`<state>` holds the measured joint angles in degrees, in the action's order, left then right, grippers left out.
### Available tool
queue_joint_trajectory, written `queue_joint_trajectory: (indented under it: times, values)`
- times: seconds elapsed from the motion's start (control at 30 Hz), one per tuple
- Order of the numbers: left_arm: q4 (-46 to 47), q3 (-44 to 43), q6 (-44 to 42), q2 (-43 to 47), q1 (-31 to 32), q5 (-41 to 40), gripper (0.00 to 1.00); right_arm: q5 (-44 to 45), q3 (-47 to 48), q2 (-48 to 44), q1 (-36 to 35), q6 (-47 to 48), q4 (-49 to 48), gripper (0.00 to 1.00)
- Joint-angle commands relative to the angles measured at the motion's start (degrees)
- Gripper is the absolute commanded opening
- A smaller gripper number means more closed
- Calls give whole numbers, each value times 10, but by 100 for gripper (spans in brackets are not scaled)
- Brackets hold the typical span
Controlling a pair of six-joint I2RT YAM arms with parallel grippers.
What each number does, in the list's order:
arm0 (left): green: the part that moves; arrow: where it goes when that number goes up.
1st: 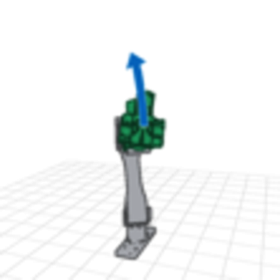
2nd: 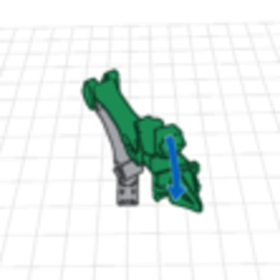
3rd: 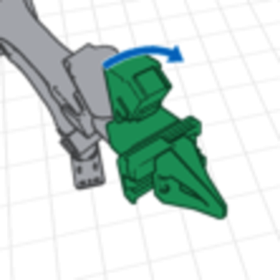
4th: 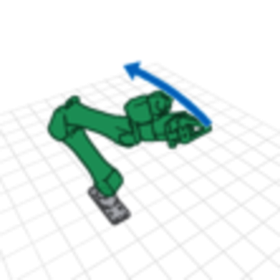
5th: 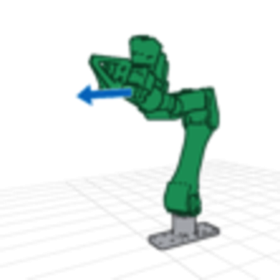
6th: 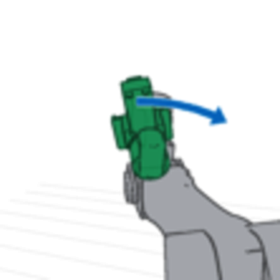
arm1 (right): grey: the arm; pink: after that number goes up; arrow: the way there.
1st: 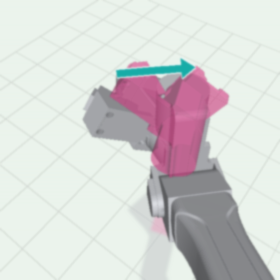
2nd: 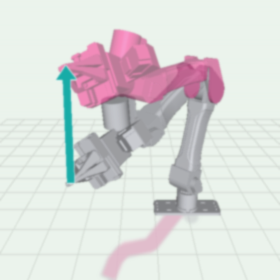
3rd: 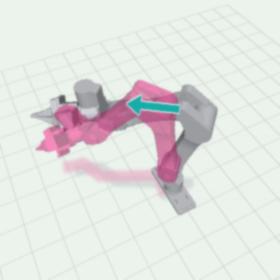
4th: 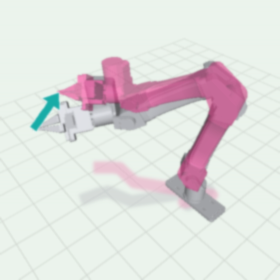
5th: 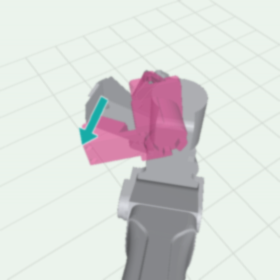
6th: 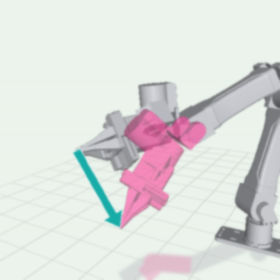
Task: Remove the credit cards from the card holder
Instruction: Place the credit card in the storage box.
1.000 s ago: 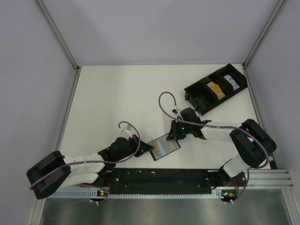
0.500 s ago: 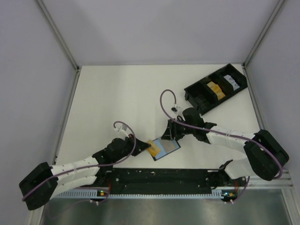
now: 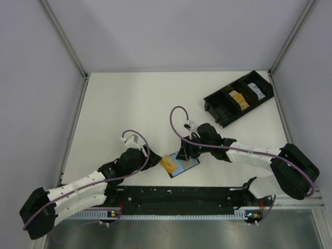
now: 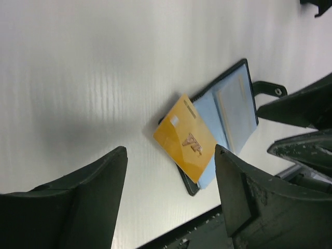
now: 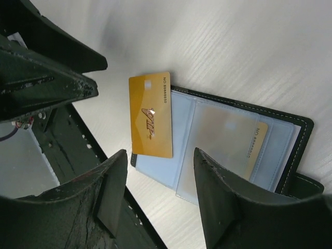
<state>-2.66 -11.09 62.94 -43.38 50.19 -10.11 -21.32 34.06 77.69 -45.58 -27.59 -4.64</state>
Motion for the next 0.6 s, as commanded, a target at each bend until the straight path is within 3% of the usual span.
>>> queue_joint_trajectory:
  times: [0.0,0.1,0.3,0.57]
  values:
    - [-12,-6,-82,0,-59,38,72,-17,1,-9,-2,3,-35,54]
    - [69,16,-96,-26,-112,134,69,-42,-3,3,-1,-12,-64,49]
    - [161,18,-112,-96,-158,226,63,-61,-1,33,-3,-29,-89,39]
    - [212,20,-103,-173,-169,269,60,-83,7,79,-10,-40,-111,31]
